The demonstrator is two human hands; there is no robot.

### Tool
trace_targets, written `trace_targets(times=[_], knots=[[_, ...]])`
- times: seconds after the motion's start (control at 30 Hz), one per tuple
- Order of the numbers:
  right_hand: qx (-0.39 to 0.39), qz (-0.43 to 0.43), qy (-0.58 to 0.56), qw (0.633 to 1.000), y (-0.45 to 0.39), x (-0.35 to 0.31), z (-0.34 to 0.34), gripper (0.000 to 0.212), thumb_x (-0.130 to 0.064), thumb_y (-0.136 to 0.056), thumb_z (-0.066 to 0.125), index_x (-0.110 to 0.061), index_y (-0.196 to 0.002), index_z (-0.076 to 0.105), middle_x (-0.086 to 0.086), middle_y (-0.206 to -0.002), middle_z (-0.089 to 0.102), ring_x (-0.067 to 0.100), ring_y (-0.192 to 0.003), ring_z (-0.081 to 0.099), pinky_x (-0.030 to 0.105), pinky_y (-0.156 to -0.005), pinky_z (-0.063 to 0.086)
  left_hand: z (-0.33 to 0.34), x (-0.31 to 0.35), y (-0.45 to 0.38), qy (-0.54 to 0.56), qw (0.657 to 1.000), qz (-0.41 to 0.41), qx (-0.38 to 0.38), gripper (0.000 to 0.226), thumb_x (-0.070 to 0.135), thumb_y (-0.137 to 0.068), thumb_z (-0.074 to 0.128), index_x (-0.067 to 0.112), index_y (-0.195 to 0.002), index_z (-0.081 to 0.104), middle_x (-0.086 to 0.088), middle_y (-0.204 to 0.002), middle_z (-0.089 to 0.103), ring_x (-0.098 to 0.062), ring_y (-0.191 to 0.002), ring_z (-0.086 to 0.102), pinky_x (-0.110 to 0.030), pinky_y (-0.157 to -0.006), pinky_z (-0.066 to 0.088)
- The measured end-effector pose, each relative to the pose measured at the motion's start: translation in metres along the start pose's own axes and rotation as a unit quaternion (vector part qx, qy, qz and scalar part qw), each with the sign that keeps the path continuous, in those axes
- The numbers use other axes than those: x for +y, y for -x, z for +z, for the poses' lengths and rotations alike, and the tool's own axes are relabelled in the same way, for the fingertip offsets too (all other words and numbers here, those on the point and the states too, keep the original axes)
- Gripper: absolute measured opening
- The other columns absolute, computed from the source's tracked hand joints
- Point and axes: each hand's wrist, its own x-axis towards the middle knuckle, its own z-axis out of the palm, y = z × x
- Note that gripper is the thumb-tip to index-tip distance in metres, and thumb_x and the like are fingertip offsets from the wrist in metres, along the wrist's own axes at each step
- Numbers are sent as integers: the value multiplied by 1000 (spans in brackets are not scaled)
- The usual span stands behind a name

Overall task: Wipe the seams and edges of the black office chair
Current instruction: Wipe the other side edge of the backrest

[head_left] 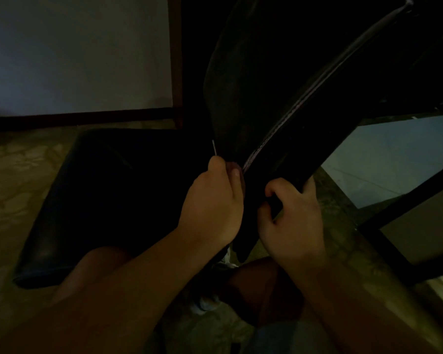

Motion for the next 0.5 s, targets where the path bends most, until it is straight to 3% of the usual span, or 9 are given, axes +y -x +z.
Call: trace_targets(times=[0.1, 0.27, 0.4, 0.5], knots=[[-5, 2, 5, 1000, 0, 1, -1, 15, -6, -77, 64, -15, -85, 56, 4, -109, 46, -9, -92, 44, 2, -60, 33, -2, -1, -12, 17, 999, -29, 16, 19, 31, -108, 39, 17, -98, 45, 2, -79, 56, -10, -65, 56, -24, -55, 43], [3, -2, -2, 1000, 1, 0, 0, 16, -5, -76, 65, -14, -85, 57, 4, -107, 46, -10, -91, 44, 3, -62, 35, 3, -1, 10, -46, 998, 34, -22, 18, 35, -107, 36, 21, -97, 40, 5, -73, 52, -9, -59, 54, -25, -52, 43], [3, 9, 8, 1000, 1, 0, 1, 16, -6, -76, 64, -16, -85, 55, 3, -108, 44, -8, -90, 44, 3, -61, 35, -4, -3, -11, -17, 1000, -5, -4, 18, 33, -107, 42, 23, -92, 42, 4, -75, 55, -9, -62, 56, -20, -48, 42], [-3, 7, 4, 1000, 1, 1, 0, 17, -4, -76, 65, -15, -86, 55, 2, -108, 43, -10, -92, 43, 2, -62, 35, -4, -2, -13, -10, 1000, 14, -10, 19, 32, -107, 42, 21, -91, 44, 2, -74, 55, -12, -61, 57, -29, -51, 44]])
